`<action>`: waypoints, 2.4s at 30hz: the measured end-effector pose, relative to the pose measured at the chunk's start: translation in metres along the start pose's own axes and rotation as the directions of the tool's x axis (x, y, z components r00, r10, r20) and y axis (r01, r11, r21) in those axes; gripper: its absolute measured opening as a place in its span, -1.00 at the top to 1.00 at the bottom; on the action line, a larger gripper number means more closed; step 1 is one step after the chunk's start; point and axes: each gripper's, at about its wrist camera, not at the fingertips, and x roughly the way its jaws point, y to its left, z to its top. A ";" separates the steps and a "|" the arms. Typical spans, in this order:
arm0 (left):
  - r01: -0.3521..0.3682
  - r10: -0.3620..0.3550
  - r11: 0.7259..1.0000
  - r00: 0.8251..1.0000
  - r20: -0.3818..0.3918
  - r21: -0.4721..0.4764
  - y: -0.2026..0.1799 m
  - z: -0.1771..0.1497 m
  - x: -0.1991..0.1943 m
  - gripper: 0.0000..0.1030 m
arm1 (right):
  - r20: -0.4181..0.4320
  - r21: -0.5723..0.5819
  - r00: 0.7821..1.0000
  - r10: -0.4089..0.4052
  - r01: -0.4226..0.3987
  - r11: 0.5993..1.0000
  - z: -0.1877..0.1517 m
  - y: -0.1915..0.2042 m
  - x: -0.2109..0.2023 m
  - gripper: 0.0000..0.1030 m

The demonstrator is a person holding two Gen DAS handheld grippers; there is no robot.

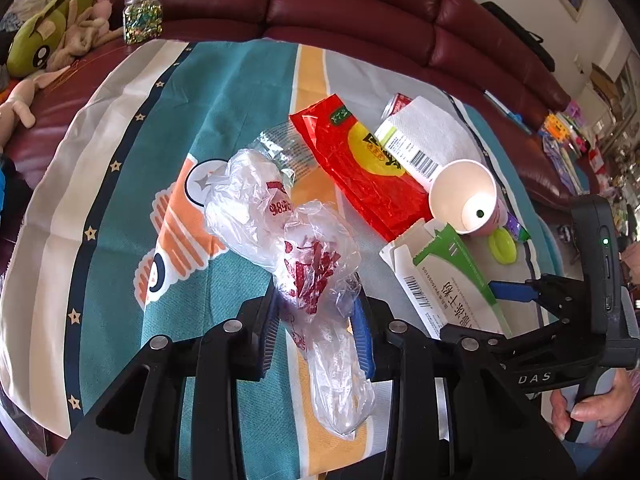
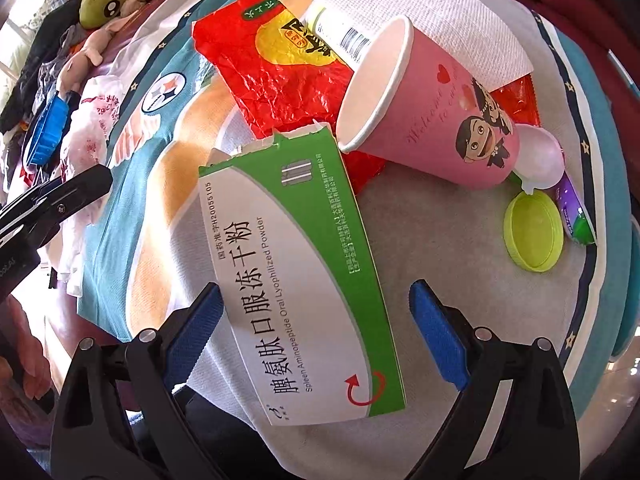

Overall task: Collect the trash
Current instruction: 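Grasp the plastic bag with the left tool while the right tool grasps the medicine box, then carry the medicine box and plastic bag toward the teal bucket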

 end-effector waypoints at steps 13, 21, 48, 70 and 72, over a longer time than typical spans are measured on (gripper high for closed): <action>0.002 -0.003 1.000 1.000 0.011 0.020 -0.010 0.006 -0.003 0.35 | 0.070 -0.019 0.984 0.166 -0.165 0.986 0.005 0.007 -0.037 -0.45; 0.008 -0.011 0.998 0.999 0.039 0.067 -0.036 0.014 -0.014 0.35 | 0.245 0.000 0.954 0.173 -0.178 0.984 0.007 -0.019 -0.112 -0.45; 0.069 -0.068 0.966 0.998 -0.013 0.249 -0.135 0.018 0.010 0.35 | 0.257 0.262 0.962 0.096 -0.165 0.951 -0.047 -0.129 -0.089 -0.45; 0.181 -0.166 0.859 0.983 -0.074 0.479 -0.305 0.051 0.027 0.34 | 0.461 0.508 0.886 -0.050 -0.217 0.834 -0.109 -0.300 -0.176 -0.45; 0.198 -0.174 0.832 0.980 -0.095 0.518 -0.336 0.050 0.036 0.34 | 0.472 0.553 0.877 -0.090 -0.216 0.805 -0.123 -0.329 -0.184 -0.45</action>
